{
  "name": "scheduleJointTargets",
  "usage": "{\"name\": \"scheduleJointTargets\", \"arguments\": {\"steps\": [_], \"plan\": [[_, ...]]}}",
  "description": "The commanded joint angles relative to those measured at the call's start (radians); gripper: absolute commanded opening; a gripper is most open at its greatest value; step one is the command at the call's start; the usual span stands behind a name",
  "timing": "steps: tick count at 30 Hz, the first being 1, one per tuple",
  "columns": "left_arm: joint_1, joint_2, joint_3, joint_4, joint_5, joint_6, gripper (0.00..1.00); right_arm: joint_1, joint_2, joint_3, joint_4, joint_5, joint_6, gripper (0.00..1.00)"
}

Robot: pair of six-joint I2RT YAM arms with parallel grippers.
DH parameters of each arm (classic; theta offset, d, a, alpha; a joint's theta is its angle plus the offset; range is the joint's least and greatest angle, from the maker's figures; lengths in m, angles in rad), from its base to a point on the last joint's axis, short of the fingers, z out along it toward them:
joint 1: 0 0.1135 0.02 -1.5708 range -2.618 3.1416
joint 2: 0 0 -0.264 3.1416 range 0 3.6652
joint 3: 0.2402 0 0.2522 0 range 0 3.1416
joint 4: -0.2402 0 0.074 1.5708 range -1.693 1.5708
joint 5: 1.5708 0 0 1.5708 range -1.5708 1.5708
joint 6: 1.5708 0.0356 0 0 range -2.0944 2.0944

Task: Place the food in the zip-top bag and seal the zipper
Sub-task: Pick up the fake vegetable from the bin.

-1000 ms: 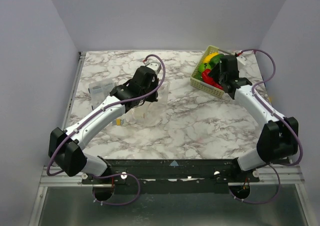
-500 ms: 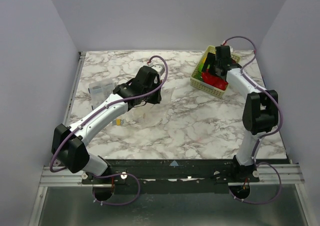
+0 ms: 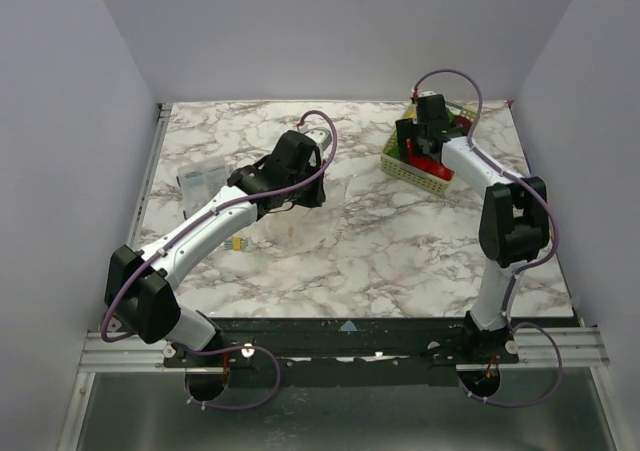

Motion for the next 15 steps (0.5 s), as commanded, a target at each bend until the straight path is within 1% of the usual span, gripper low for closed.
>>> {"name": "scheduleJointTargets", "arguments": {"steps": [1, 9, 13, 15], "plan": [[-0.002, 0.013, 0.032, -0.01, 0.02, -0.009, 0.0, 0.039, 0.04, 0.06, -0.039, 0.071, -0.135, 0.87], [-0.005, 0.026, 0.036, -0.017, 0.02, -0.01, 0.0, 0.038, 0.146, 0.171, -0.122, 0.132, -0.152, 0.86], [-0.014, 0.023, 0.036, -0.016, 0.014, -0.009, 0.0, 0.037, 0.2, 0.237, -0.19, 0.079, -0.162, 0.83], [-0.019, 0.023, 0.039, -0.023, 0.009, -0.009, 0.0, 0.039, 0.23, 0.265, -0.217, 0.059, -0.166, 0.83]]}}
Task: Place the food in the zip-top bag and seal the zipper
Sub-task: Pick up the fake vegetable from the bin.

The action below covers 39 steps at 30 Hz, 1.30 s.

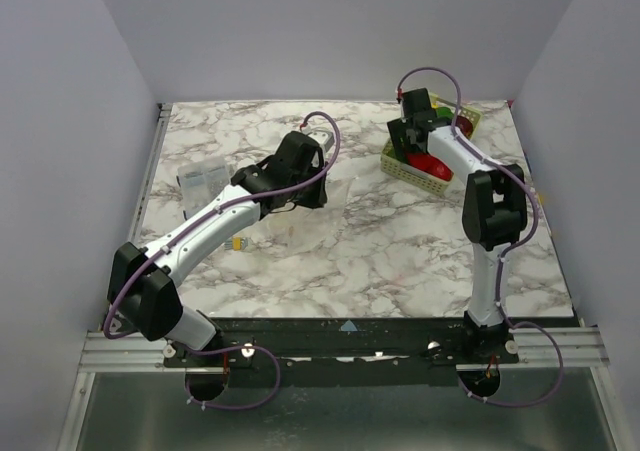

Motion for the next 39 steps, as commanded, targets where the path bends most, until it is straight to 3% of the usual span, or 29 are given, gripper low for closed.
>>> {"name": "scheduleJointTargets", "arguments": {"steps": [1, 4, 6, 13, 23, 29, 34, 39], "plan": [[-0.021, 0.003, 0.036, -0.029, 0.005, -0.009, 0.0, -0.003, 0.072, 0.081, -0.115, -0.016, -0.03, 0.84], [-0.022, 0.014, 0.072, -0.093, -0.014, -0.037, 0.0, -0.003, 0.108, 0.104, -0.119, 0.055, -0.008, 0.83], [-0.022, 0.02, 0.1, -0.126, -0.005, -0.054, 0.0, -0.003, 0.124, 0.116, -0.119, 0.095, 0.001, 0.77], [-0.022, 0.047, 0.12, -0.128, 0.015, -0.048, 0.0, -0.002, 0.083, 0.1, -0.1, 0.059, 0.069, 0.63], [-0.024, 0.045, 0.099, -0.116, 0.032, -0.014, 0.0, 0.004, 0.015, 0.101, -0.011, 0.064, 0.182, 0.26], [-0.023, 0.046, 0.088, -0.102, 0.102, -0.034, 0.0, 0.004, -0.116, -0.035, 0.106, 0.063, 0.219, 0.15], [-0.019, 0.031, 0.074, -0.112, 0.102, -0.09, 0.0, 0.004, -0.202, -0.13, 0.146, 0.062, 0.275, 0.01], [-0.001, 0.016, 0.086, -0.12, 0.163, -0.137, 0.0, 0.004, -0.273, -0.207, 0.173, 0.03, 0.315, 0.01]]}}
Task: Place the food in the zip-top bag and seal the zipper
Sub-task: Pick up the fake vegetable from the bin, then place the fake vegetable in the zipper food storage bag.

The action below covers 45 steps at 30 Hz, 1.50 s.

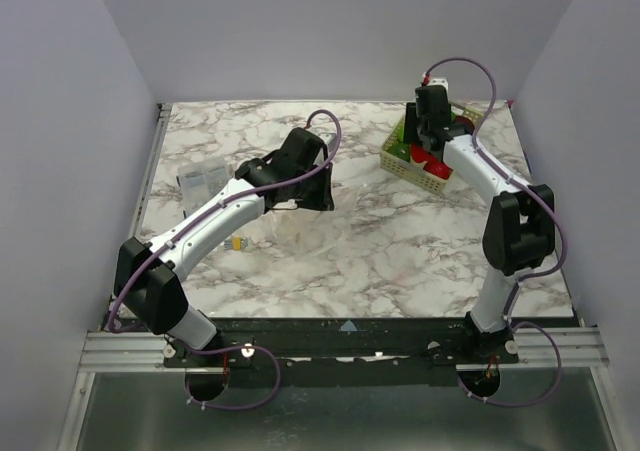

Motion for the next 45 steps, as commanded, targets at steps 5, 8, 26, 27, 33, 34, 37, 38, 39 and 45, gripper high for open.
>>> {"name": "scheduleJointTargets", "arguments": {"steps": [5, 8, 26, 27, 33, 34, 37, 38, 39, 45], "plan": [[0.014, -0.059, -0.016, 0.002, 0.025, 0.037, 0.0, 0.0, -0.097, -0.075, 0.054, -0.05, 0.1, 0.01], [0.014, -0.087, -0.073, 0.05, 0.027, 0.049, 0.0, 0.0, -0.111, -0.073, 0.043, -0.085, 0.143, 0.01], [0.014, -0.121, -0.126, 0.089, 0.055, 0.032, 0.0, 0.001, -0.355, -0.29, 0.153, -0.431, 0.578, 0.01], [0.014, -0.118, -0.126, 0.089, 0.055, 0.032, 0.0, 0.0, -0.38, -0.329, 0.192, -0.474, 0.614, 0.01], [0.014, -0.12, -0.124, 0.083, 0.047, 0.031, 0.0, 0.0, -0.555, -0.596, 0.428, -0.65, 0.843, 0.01], [0.014, -0.12, -0.123, 0.082, 0.044, 0.031, 0.0, 0.002, -0.591, -0.652, 0.468, -0.675, 0.895, 0.01], [0.014, -0.123, -0.125, 0.083, 0.034, 0.031, 0.0, 0.002, -0.7, -0.815, 0.614, -0.745, 1.049, 0.01], [0.014, -0.124, -0.124, 0.081, 0.03, 0.032, 0.0, 0.003, -0.744, -0.876, 0.654, -0.762, 1.102, 0.01], [0.015, -0.124, -0.123, 0.08, 0.027, 0.033, 0.0, 0.003, -0.782, -0.92, 0.683, -0.773, 1.144, 0.01], [0.016, -0.13, -0.117, 0.079, 0.026, 0.039, 0.0, 0.032, -1.028, -1.104, 0.668, -0.708, 1.319, 0.01]]}}
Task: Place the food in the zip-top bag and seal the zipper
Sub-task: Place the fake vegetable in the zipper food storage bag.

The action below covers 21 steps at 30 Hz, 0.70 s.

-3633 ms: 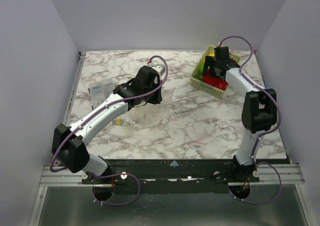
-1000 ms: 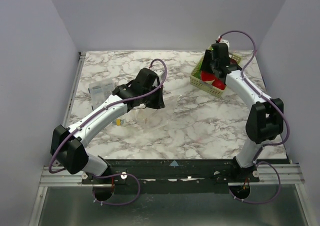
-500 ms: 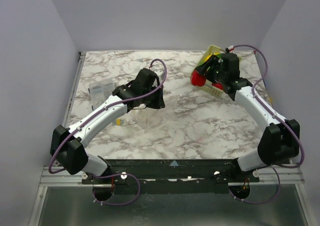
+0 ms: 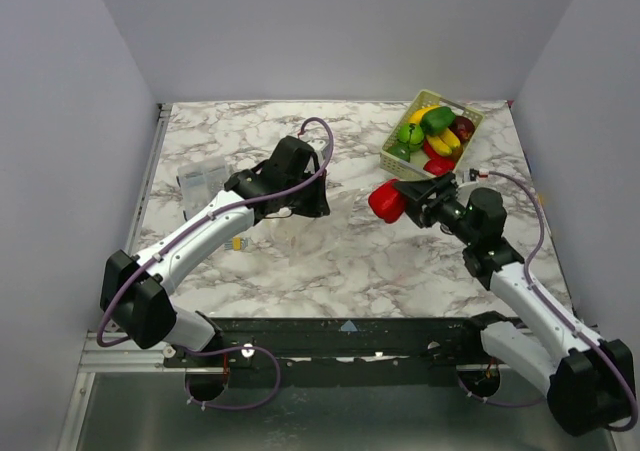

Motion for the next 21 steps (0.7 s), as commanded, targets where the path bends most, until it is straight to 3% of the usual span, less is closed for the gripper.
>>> {"name": "scheduleJointTargets", "arguments": {"steps": [1, 6, 9, 12, 17, 21], "plan": [[0.007, -0.039, 0.002, 0.006, -0.001, 0.007, 0.0, 0.047, -0.134, -0.077, 0.105, 0.002, 0.196, 0.01], [0.014, -0.054, -0.001, 0.017, 0.016, 0.0, 0.0, 0.216, -0.143, -0.017, 0.051, 0.139, 0.152, 0.01], [0.024, -0.073, -0.008, 0.033, 0.029, -0.014, 0.0, 0.327, -0.073, -0.01, 0.11, 0.218, 0.156, 0.01], [0.043, -0.092, -0.018, 0.049, 0.047, -0.047, 0.0, 0.466, -0.027, -0.019, 0.146, 0.409, 0.135, 0.01], [0.046, -0.119, -0.042, 0.094, 0.12, -0.154, 0.0, 0.584, 0.061, -0.029, 0.29, 0.573, 0.103, 0.01], [0.046, -0.108, -0.051, 0.119, 0.223, -0.235, 0.0, 0.654, 0.1, 0.027, 0.275, 0.652, 0.07, 0.01]]}}
